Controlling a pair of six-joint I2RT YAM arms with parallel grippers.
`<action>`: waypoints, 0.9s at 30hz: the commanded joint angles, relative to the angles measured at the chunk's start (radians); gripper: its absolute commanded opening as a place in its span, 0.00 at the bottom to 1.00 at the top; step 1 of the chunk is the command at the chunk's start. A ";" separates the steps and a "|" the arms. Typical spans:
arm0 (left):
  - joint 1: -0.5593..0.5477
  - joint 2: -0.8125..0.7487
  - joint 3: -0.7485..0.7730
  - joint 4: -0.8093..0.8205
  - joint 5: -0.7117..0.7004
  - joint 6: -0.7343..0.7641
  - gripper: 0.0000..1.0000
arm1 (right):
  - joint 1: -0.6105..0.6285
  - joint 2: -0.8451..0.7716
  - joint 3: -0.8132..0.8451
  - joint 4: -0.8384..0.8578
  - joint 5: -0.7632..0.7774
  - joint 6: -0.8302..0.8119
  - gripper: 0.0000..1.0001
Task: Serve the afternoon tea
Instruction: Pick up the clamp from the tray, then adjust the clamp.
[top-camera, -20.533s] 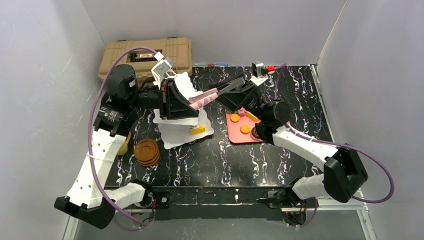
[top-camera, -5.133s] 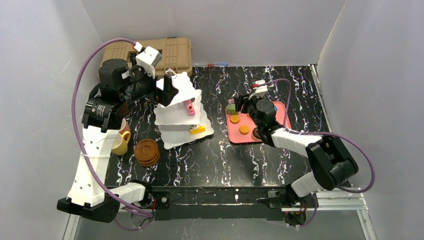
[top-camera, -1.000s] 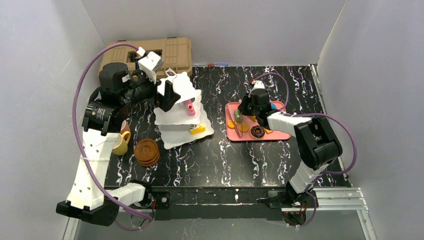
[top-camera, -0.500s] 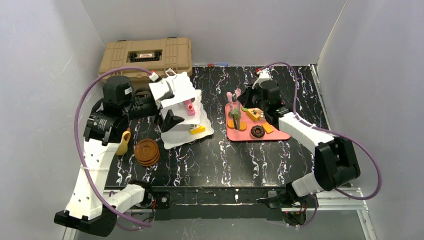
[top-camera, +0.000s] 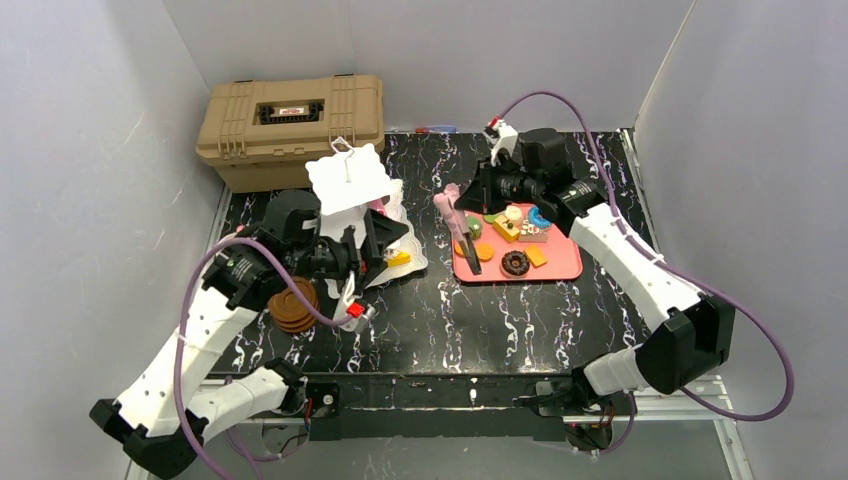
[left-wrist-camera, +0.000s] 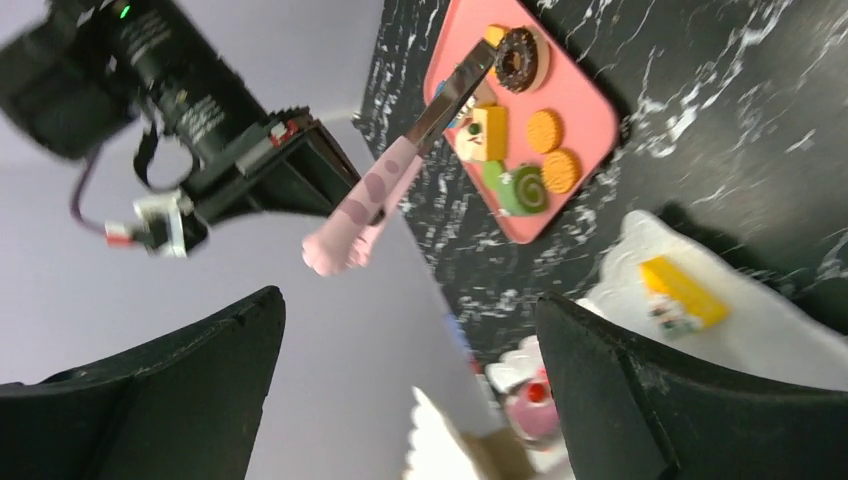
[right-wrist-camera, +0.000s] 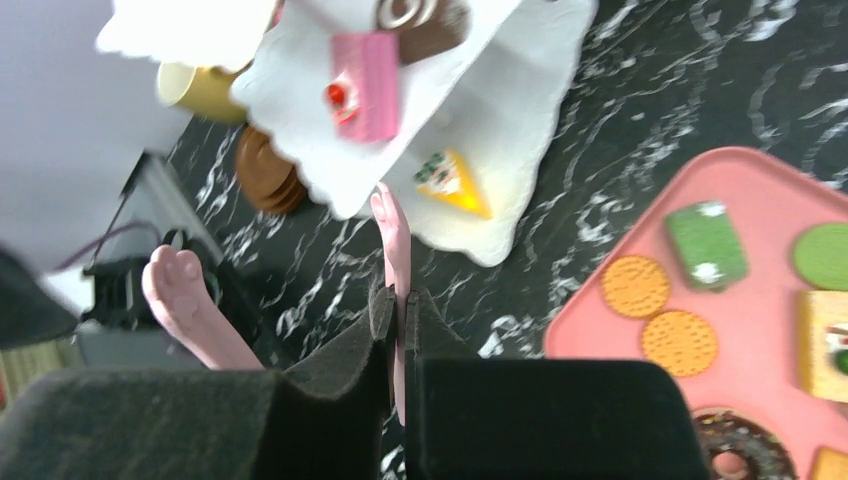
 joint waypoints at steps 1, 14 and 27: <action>-0.061 0.055 0.025 0.020 -0.041 0.372 0.92 | 0.116 0.029 0.155 -0.283 -0.078 -0.075 0.08; -0.175 0.078 -0.047 0.146 -0.196 0.381 0.59 | 0.293 0.141 0.315 -0.429 -0.021 -0.033 0.06; -0.177 -0.005 -0.191 0.417 -0.176 0.262 0.12 | 0.285 0.178 0.249 -0.224 -0.296 0.142 0.07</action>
